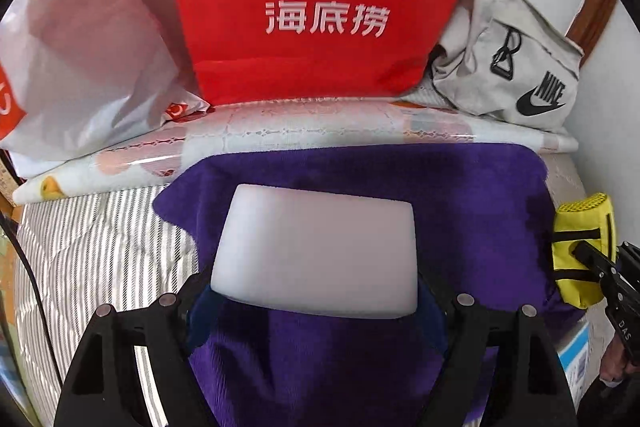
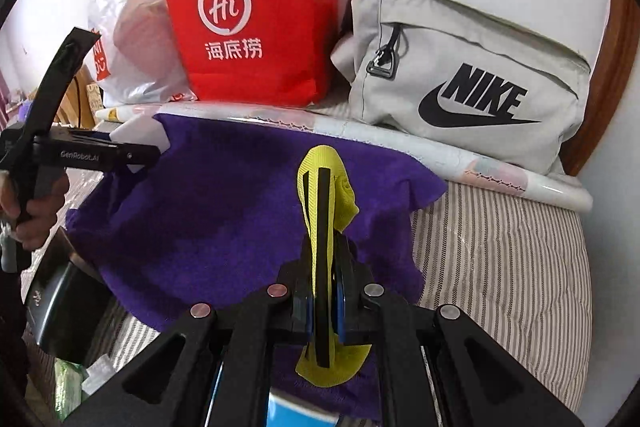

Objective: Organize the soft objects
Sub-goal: 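Release the sponge onto the purple towel with the left tool while the right tool sets the pouch there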

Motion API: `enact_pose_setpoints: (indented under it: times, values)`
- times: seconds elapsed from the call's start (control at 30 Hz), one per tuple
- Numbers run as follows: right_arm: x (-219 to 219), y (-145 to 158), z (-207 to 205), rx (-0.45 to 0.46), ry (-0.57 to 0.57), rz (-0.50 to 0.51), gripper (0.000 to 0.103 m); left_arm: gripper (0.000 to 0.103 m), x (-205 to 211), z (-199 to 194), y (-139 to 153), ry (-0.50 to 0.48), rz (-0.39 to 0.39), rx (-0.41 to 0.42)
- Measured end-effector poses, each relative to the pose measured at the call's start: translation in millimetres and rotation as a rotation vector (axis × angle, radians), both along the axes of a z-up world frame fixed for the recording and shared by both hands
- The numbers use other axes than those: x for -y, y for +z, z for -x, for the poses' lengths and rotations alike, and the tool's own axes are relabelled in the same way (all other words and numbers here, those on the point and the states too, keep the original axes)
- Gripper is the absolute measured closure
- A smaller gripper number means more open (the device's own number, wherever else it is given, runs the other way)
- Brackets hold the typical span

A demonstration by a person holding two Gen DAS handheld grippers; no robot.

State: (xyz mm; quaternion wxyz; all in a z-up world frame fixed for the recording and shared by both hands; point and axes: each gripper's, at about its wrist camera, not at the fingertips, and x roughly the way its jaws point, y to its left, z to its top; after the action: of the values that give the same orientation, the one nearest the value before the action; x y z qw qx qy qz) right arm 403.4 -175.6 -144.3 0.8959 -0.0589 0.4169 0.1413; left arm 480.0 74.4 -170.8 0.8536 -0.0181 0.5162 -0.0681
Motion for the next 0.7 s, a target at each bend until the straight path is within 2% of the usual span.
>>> enact_pose_setpoints:
  times: [0.1, 0.27, 0.4, 0.53, 0.57, 0.6, 0.67, 0.7]
  values:
    - [-1.6, -4.6, -4.7, -0.021, 0.004, 0.000, 0.095, 0.023, 1.8, -5.1, -8.4, -0.001, -0.028, -0.016]
    - [-3.9, -12.6, -9.8, -0.047, 0.007, 0.002, 0.095, 0.021, -0.5, -12.5, -12.5, -0.009, 0.011, -0.041]
    - [-4.0, -16.6, -14.8, -0.060, 0.003, 0.004, 0.095, 0.021, 2.2, -17.7, -17.2, -0.016, -0.003, -0.065]
    - [-4.0, -18.2, -14.7, -0.060, 0.001, 0.018, 0.093, 0.010, 7.4, -19.9, -18.7, -0.029, 0.015, -0.074]
    - [-4.2, -17.7, -14.3, -0.059, 0.002, 0.022, 0.092, 0.009, 5.4, -20.4, -19.6, -0.029, 0.010, -0.076]
    - [-4.2, -17.0, -13.6, -0.058, 0.004, 0.022, 0.088, 0.009, 3.8, -20.2, -19.1, -0.024, 0.006, -0.077]
    - [-3.1, -14.5, -12.0, -0.055, 0.008, 0.012, 0.071, 0.009, 0.8, -20.3, -18.2, -0.014, 0.008, -0.082]
    - [-3.1, -13.6, -11.1, -0.055, 0.013, 0.010, 0.056, 0.009, -0.3, -18.8, -17.8, -0.010, 0.004, -0.085]
